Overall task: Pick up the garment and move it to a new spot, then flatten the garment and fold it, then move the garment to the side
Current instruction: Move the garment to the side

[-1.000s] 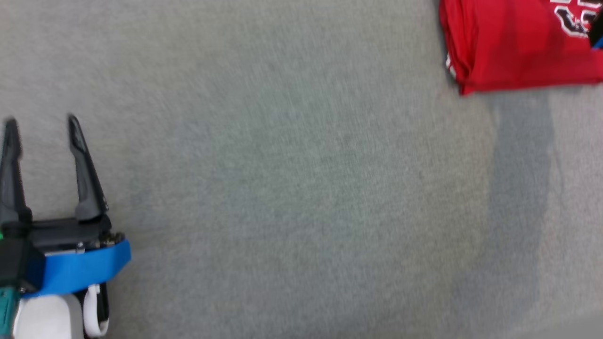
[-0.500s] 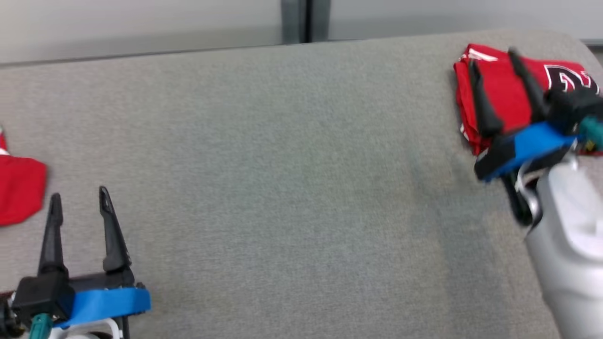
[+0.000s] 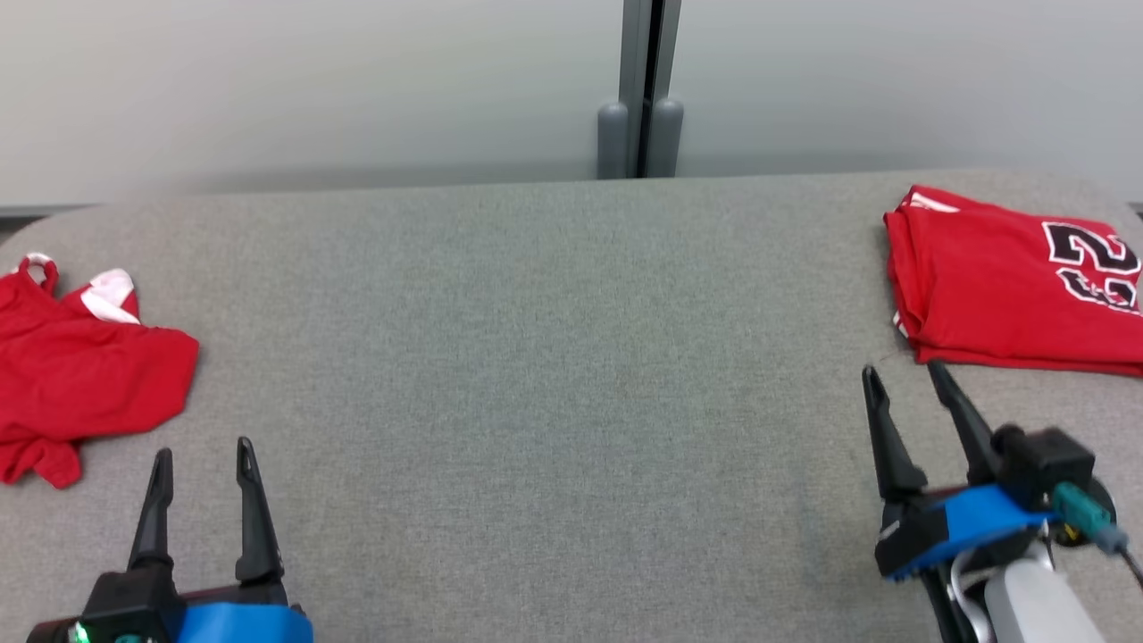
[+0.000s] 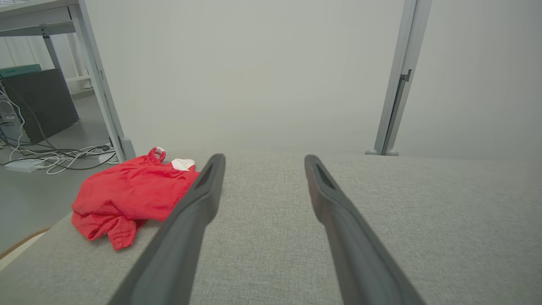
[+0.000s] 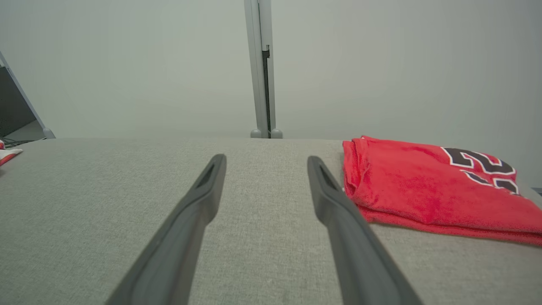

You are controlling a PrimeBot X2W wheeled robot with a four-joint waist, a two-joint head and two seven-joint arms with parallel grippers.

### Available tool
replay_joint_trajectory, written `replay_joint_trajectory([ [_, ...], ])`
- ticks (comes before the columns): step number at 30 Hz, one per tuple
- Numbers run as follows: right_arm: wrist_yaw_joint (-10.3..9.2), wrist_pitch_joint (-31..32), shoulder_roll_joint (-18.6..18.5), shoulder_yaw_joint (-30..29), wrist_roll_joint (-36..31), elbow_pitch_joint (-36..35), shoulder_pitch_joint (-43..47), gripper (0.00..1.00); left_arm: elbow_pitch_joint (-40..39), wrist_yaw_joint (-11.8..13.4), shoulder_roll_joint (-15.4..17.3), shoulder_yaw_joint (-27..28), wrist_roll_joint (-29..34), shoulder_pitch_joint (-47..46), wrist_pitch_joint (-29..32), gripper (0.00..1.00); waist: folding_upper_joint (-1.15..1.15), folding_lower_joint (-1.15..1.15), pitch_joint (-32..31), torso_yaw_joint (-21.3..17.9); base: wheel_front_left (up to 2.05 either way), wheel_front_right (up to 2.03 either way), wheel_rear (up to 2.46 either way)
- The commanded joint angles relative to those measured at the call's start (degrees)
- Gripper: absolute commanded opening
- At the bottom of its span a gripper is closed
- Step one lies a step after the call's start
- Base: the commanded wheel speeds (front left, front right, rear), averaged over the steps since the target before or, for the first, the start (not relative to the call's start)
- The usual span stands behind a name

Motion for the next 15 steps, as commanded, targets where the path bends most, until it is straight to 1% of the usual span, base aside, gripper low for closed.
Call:
replay_joint_trajectory([
  [1, 0.01, -0.20, 0.48, -0.57, -0.61, -0.83, 1.84, 1.00, 0.28, -0.16, 0.01, 0.21, 0.28, 0.73, -0.12, 1.00, 0.02, 0.01, -0.87, -0.44, 0.00, 0.00, 0.00],
  [7, 0.01, 0.92, 2.97, -3.89, -1.03, -3.90, 8.69, 1.00, 2.03, -0.53, -0.06, -0.12, 0.62, 2.64, -0.12, 1.00, 0.02, 0.01, -3.72, -0.18, 0.00, 0.00, 0.00],
  [12, 0.01, 2.27, 3.92, -5.13, -2.86, -6.66, 12.46, 1.00, 4.40, -0.55, 0.58, -0.43, 0.99, 3.68, -0.13, 1.00, 0.02, 0.01, -5.17, 0.10, 0.00, 0.00, 0.00],
  [15, 0.01, 3.19, 4.49, -5.64, -3.54, -8.71, 13.88, 1.00, 4.42, -0.37, 0.69, -0.35, 0.94, 3.70, -0.13, 1.00, 0.02, 0.01, -5.76, 0.20, 0.00, 0.00, 0.00],
])
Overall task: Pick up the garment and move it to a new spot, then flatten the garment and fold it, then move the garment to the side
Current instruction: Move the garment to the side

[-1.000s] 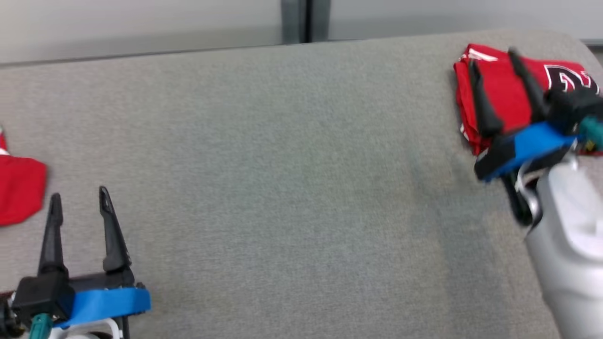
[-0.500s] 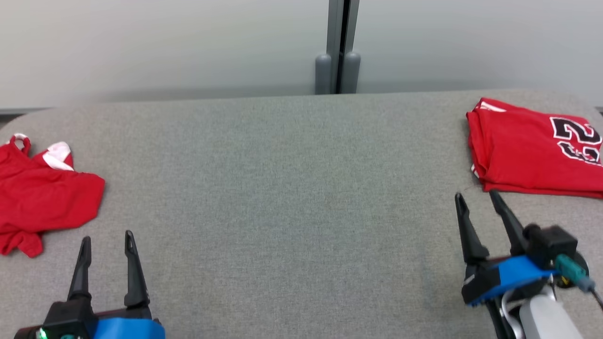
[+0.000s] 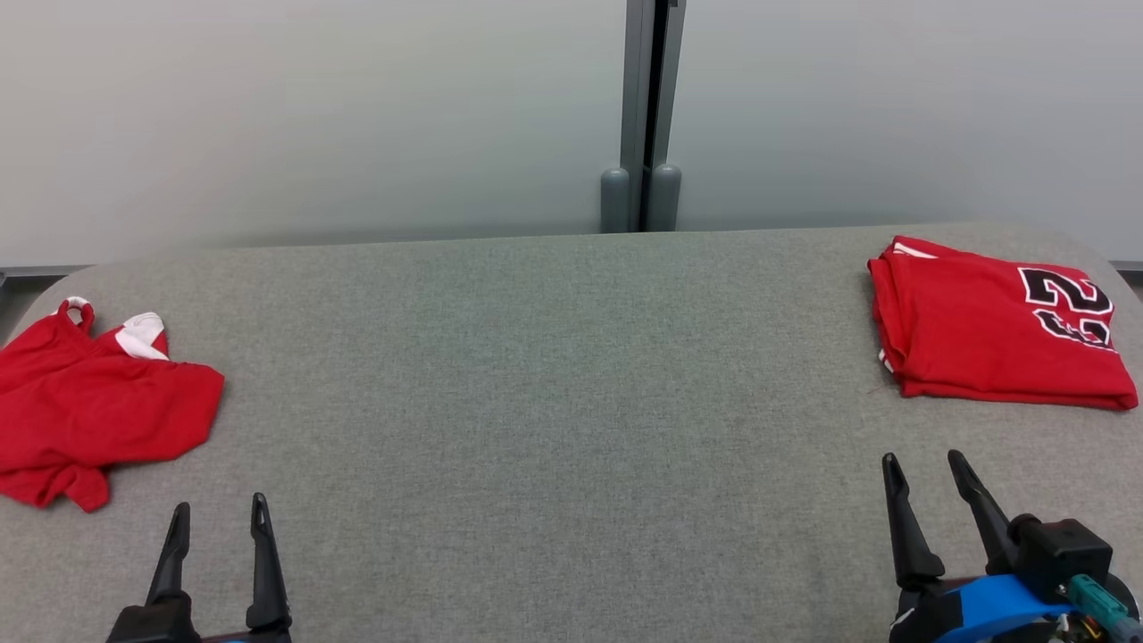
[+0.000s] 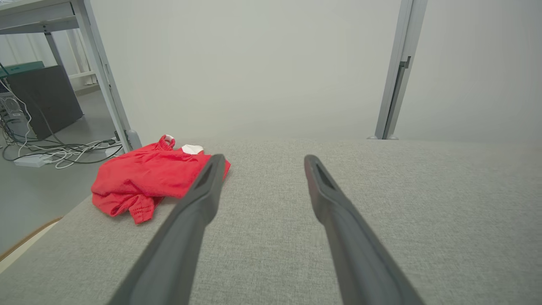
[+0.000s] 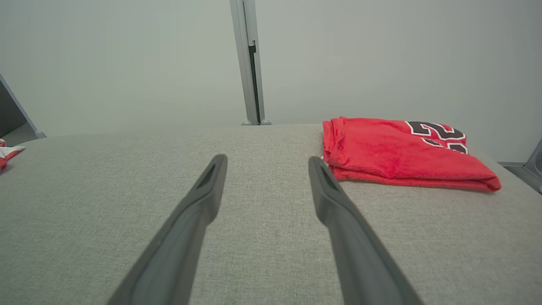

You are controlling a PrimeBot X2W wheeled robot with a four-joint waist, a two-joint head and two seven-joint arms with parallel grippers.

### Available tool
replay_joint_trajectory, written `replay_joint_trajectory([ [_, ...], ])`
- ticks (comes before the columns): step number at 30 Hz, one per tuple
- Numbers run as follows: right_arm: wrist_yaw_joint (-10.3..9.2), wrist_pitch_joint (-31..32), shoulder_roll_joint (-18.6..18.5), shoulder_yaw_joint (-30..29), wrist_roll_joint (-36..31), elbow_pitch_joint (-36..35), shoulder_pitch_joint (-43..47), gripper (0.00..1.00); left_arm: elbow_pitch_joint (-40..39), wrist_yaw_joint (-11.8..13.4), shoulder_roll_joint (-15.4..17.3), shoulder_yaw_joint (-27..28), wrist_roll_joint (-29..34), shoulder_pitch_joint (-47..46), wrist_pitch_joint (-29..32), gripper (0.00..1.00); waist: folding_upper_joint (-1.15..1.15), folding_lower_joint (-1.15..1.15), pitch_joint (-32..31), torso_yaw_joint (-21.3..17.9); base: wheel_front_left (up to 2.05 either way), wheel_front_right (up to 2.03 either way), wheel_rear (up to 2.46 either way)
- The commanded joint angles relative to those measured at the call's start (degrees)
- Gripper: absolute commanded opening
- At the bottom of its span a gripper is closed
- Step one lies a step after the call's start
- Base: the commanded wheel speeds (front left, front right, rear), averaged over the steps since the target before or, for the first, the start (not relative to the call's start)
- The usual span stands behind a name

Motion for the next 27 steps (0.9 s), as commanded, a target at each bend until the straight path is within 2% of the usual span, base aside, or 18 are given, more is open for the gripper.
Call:
replay_joint_trajectory([
  [1, 0.01, 0.27, 0.41, -0.06, -0.55, -0.78, 1.20, 1.00, -0.02, 0.24, 0.12, -0.08, 0.18, 0.54, -0.14, 1.00, 0.00, 0.00, -0.22, 0.02, 0.00, 0.00, 0.00],
  [11, 0.01, 2.24, 0.73, -0.06, -0.94, -4.00, 2.94, 1.00, -0.21, 0.40, 0.90, -0.06, -0.07, 0.38, -0.14, 1.00, 0.00, 0.00, -0.81, 0.30, 0.00, 0.00, 0.00],
  [21, 0.01, 2.61, 0.75, -0.15, 0.02, -4.22, 3.60, 1.00, -0.39, 0.68, 1.26, -0.08, -0.43, 0.20, -0.15, 1.00, 0.00, 0.00, -1.09, 0.65, 0.00, 0.00, 0.00],
  [27, 0.01, 2.60, 0.73, 1.08, 0.28, -3.83, 3.39, 1.00, -0.90, 1.12, 1.63, 0.22, -0.60, 0.35, -0.14, 1.00, 0.00, 0.00, -1.21, 2.16, 0.00, 0.00, 0.00],
])
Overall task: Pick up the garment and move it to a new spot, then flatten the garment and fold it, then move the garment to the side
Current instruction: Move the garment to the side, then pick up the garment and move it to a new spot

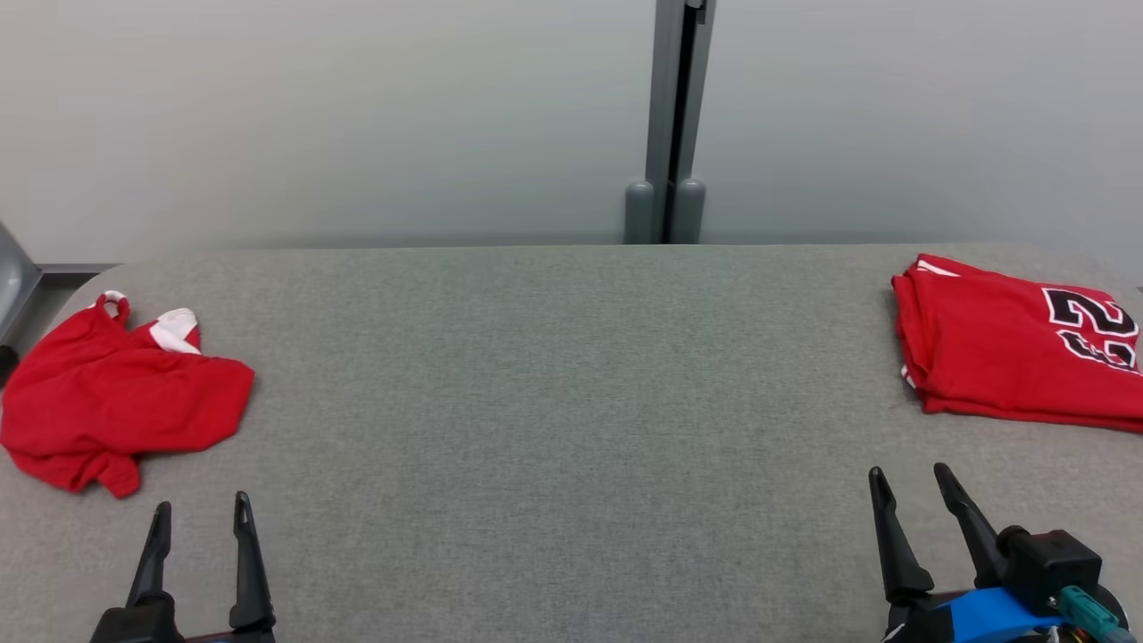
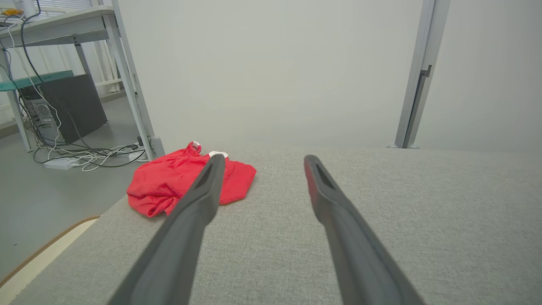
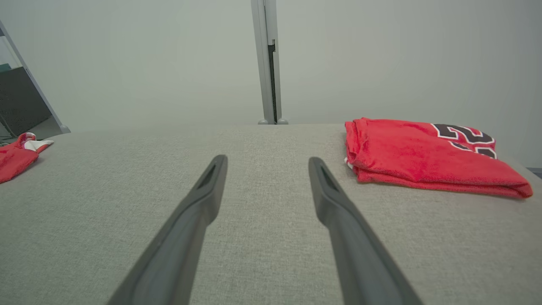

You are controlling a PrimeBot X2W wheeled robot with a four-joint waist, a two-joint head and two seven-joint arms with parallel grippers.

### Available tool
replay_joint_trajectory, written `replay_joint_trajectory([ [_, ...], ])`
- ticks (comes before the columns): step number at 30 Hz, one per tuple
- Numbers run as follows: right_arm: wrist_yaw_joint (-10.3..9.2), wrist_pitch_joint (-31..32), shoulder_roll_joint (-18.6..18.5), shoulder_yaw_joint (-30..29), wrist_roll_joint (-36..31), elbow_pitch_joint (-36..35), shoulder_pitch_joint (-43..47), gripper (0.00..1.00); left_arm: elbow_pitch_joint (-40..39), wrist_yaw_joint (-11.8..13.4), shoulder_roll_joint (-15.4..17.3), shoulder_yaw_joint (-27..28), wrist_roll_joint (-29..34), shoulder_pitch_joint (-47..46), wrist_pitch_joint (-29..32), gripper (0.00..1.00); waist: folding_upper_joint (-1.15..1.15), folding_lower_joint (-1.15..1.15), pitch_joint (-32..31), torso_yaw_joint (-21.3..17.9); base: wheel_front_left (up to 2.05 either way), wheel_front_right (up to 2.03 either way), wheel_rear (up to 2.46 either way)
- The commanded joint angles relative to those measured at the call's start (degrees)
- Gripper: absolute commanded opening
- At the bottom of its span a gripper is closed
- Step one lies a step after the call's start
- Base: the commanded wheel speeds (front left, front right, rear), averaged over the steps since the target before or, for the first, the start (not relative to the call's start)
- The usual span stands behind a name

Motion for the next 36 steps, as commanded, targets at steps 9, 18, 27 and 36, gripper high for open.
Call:
replay_joint_trajectory([
  [9, 0.01, -0.12, 0.02, 1.98, 0.30, 1.00, -0.79, 1.00, -1.24, 1.45, 1.76, 1.33, -0.49, 0.43, 0.70, 1.00, -0.01, 0.00, 0.59, 4.99, 0.00, 0.00, 0.00],
  [18, 0.01, -0.86, 0.01, 2.75, 0.84, 2.10, -1.95, 1.00, -2.62, 2.13, 2.26, 1.88, -1.33, 0.60, 1.34, 1.00, -0.01, 0.00, 1.44, 11.99, 0.00, 0.00, 0.00],
  [27, 0.01, -1.12, 0.00, 2.74, 0.07, 2.11, -3.03, 1.00, -3.32, 2.84, 2.32, 2.29, -2.33, -0.12, 1.27, 1.00, -0.01, 0.00, 3.17, 18.46, 0.00, 0.00, 0.00],
  [36, 0.01, -0.38, 0.00, 2.56, -0.81, 1.04, -3.73, 1.00, -3.06, 3.46, 2.38, 2.78, -2.92, -0.88, 0.63, 1.00, -0.01, 0.00, 4.62, 20.98, 0.00, 0.00, 0.00],
])
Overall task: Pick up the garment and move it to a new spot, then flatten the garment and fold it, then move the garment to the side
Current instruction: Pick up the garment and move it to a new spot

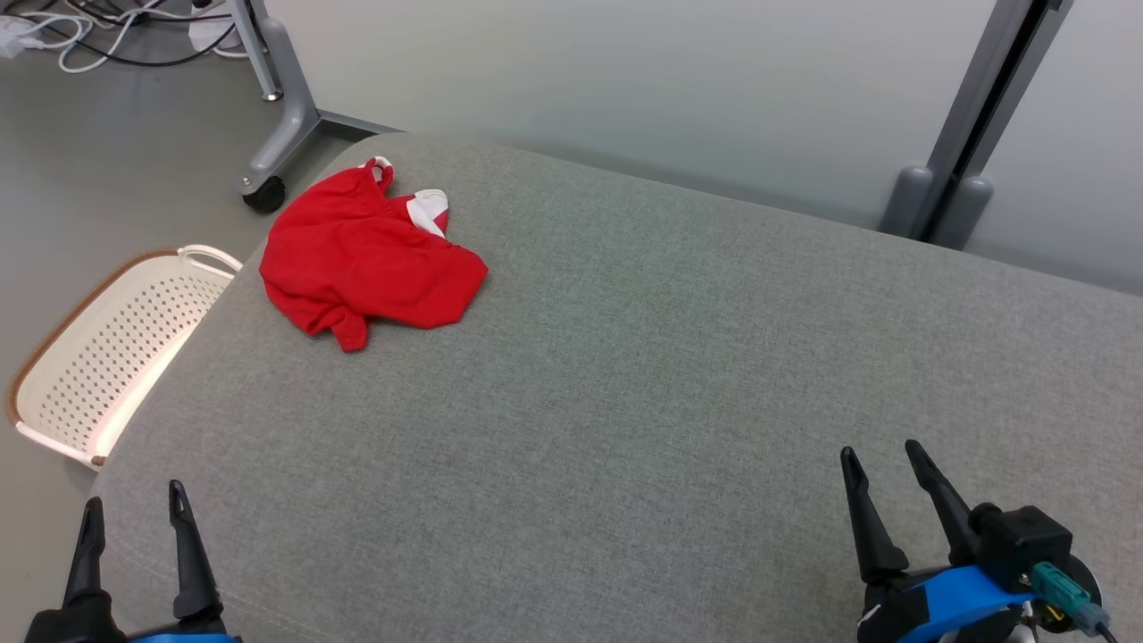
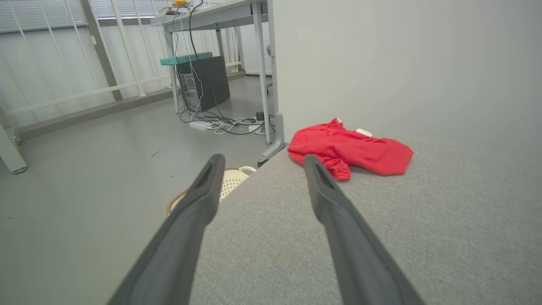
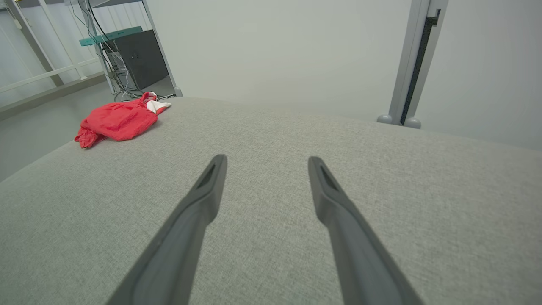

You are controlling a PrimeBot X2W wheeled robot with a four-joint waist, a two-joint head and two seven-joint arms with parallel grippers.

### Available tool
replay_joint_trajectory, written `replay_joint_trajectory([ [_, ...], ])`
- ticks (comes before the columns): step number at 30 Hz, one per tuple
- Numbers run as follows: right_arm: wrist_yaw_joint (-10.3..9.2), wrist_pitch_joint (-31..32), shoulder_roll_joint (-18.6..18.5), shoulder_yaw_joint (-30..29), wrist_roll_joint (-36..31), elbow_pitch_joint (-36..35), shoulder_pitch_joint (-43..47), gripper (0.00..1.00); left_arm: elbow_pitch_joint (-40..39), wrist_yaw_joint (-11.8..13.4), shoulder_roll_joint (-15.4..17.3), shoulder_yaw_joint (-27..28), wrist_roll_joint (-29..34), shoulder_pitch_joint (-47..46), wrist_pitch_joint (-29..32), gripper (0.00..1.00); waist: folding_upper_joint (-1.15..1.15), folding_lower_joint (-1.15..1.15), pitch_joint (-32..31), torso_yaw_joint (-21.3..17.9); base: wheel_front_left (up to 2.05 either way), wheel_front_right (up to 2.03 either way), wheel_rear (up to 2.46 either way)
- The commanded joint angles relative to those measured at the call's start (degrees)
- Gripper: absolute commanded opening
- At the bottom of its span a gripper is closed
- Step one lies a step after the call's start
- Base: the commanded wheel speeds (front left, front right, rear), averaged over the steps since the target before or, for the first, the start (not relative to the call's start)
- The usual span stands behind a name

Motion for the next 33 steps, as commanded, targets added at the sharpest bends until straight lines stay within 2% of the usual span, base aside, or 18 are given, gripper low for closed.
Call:
replay_joint_trajectory([
  [1, 0.01, -0.07, -0.07, -0.04, -0.47, -0.41, -0.87, 1.00, 0.02, 0.42, 0.05, 0.35, -0.18, -1.10, -0.32, 1.00, -0.01, 0.00, 0.24, 0.11, 0.00, 0.00, 0.00],
  [8, 0.01, 0.66, -0.08, -0.30, -1.03, -1.45, -1.52, 1.00, 0.66, 0.92, -0.65, 0.79, -1.28, -2.39, -0.66, 1.00, -0.01, 0.00, 2.01, -1.36, 0.00, 0.00, 0.00],
  [13, 0.01, 1.51, -0.17, -0.93, -3.11, -4.22, -3.55, 1.00, 2.54, 0.37, 1.04, 2.31, -2.88, -10.48, -0.94, 1.00, -0.01, 0.00, 5.95, -4.27, 0.00, 0.00, 0.00],
  [16, 0.01, 2.05, -1.30, -1.53, -3.88, -6.06, -5.09, 1.00, 3.76, 0.05, 3.02, 3.51, -3.67, -16.70, -0.94, 1.00, -0.01, 0.00, 8.74, -6.49, 0.00, 0.00, 0.00],
  [23, 0.01, 3.58, -3.22, -3.06, -4.69, -11.55, -8.89, 1.00, 7.97, -0.91, 10.31, 6.14, -4.29, -31.23, -0.24, 1.00, -0.01, 0.00, 16.70, -12.96, 0.00, 0.00, 0.00],
  [30, 0.01, 5.27, -5.05, -4.32, -5.23, -17.61, -9.56, 1.00, 17.90, -2.75, 17.57, 7.69, -5.63, -43.33, 1.80, 1.00, -0.01, 0.00, 23.55, -17.80, 0.00, 0.00, 0.00],
  [33, 0.01, 6.23, -5.87, -5.07, -5.56, -19.64, -9.19, 1.00, 23.72, -4.07, 19.35, 7.64, -6.64, -46.49, 2.42, 1.00, -0.01, 0.00, 25.79, -18.91, 0.00, 0.00, 0.00],
])
